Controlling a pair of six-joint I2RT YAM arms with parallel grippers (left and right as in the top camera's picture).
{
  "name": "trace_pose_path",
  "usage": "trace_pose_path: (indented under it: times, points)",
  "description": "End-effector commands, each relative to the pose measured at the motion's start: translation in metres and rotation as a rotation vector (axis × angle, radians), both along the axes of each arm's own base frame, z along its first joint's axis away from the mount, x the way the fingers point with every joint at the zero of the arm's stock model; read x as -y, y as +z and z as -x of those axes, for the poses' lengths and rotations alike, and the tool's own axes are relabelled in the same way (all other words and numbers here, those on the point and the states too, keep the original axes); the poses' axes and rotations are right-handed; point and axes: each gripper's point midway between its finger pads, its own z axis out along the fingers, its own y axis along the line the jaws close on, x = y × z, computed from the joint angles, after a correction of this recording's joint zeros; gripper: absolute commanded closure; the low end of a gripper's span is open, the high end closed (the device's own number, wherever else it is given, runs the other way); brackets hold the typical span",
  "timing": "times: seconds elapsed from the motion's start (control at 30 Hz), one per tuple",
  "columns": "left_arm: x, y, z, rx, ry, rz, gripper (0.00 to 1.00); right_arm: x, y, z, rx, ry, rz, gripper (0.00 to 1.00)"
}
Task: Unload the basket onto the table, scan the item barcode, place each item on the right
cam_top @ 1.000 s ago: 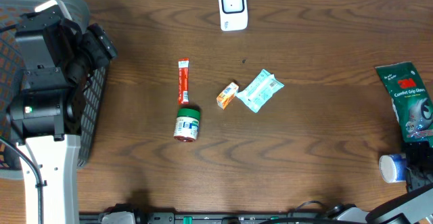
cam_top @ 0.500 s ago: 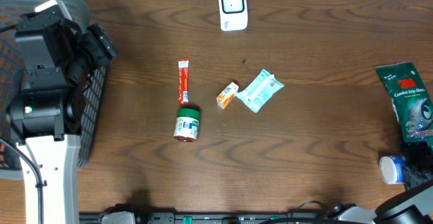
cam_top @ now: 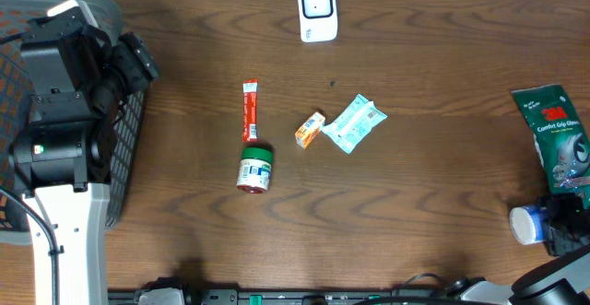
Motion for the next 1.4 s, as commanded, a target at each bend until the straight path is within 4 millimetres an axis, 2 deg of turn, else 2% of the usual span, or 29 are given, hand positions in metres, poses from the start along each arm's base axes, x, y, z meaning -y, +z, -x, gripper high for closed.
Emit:
trace_pose_path:
  times: [0.0, 0.13, 0.27, 0.37, 0.47, 0.6, 0.67, 0.77, 0.93, 1.1, 1.27, 1.37]
  points:
    - [-0.003, 0.003, 0.0, 0.007, 0.011, -0.005, 0.18, 0.002, 0.018, -0.022, 0.058, 0.094, 0.035, 0.31]
    - [-0.003, 0.003, 0.0, 0.007, 0.011, -0.005, 0.18, -0.012, 0.03, -0.039, 0.075, 0.174, 0.051, 0.3]
    - [-0.003, 0.003, 0.0, 0.007, 0.011, -0.005, 0.18, -0.046, 0.033, -0.063, 0.076, 0.31, 0.041, 0.28]
    - [-0.003, 0.003, 0.0, 0.007, 0.011, -0.005, 0.18, -0.081, 0.032, -0.082, 0.071, 0.44, 0.027, 0.28]
    - [-0.003, 0.003, 0.0, 0.007, 0.011, -0.005, 0.18, -0.126, 0.033, -0.103, 0.091, 0.581, 0.003, 0.29]
    - [-0.003, 0.003, 0.0, 0.007, 0.011, -0.005, 0.18, -0.196, 0.038, -0.131, 0.148, 0.776, -0.012, 0.31]
    - [-0.003, 0.003, 0.0, 0.007, 0.011, -0.005, 0.18, -0.228, 0.041, -0.141, 0.18, 0.854, -0.009, 0.32]
    - [-0.003, 0.003, 0.0, 0.007, 0.011, -0.005, 0.18, -0.287, 0.047, -0.151, 0.24, 0.981, -0.004, 0.32]
    - [-0.003, 0.003, 0.0, 0.007, 0.011, -0.005, 0.18, -0.374, 0.056, -0.151, 0.33, 1.131, 0.067, 0.32]
    - [-0.003, 0.003, 0.0, 0.007, 0.011, -0.005, 0.18, -0.438, 0.057, -0.133, 0.388, 1.246, 0.121, 0.31]
    - [-0.003, 0.003, 0.0, 0.007, 0.011, -0.005, 0.18, -0.476, 0.042, -0.107, 0.376, 1.352, 0.163, 0.31]
    - [-0.003, 0.003, 0.0, 0.007, 0.011, -0.005, 0.18, -0.49, 0.031, -0.096, 0.367, 1.402, 0.205, 0.3]
